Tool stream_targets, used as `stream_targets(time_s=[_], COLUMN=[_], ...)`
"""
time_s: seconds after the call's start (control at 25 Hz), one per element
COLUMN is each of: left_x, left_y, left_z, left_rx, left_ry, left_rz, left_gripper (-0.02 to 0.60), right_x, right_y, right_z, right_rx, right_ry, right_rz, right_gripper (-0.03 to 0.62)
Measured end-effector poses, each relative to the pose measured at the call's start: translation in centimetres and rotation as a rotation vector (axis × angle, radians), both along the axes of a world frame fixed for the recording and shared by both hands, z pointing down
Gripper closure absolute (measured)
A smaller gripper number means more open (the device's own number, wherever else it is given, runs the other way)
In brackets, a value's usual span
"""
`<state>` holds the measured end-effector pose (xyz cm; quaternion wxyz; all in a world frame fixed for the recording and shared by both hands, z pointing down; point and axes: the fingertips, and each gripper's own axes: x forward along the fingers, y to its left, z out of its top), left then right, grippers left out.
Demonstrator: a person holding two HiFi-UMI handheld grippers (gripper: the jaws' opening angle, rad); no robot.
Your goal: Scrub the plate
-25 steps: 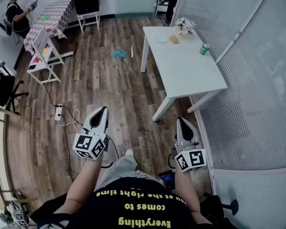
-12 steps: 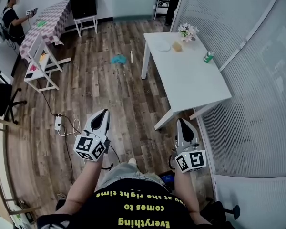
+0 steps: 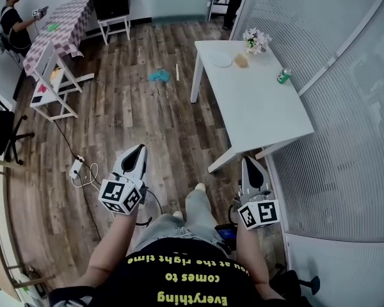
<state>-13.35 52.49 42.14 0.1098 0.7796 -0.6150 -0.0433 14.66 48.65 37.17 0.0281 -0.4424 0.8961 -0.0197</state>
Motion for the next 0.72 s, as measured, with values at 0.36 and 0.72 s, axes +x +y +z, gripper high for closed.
stream_targets(time_s=[0.36, 0.72], left_x=[-1.3, -2.1], left_y=[-4.0, -11.3], left_z=[0.0, -1.1], left_rx=[0.007, 0.017], left_ry=[-0.009, -0.012], left_rz=[-0.034, -0.075], left_gripper=[0.581, 0.581], right_x=[-2.6, -4.0], right_y=[-5.6, -14.3], right_z=[0.0, -0.8], right_rx=[0.01, 0.016], right_ry=[-0.003, -0.013], right_rz=[-0.068, -0.107], right_gripper=[0.588, 0.588])
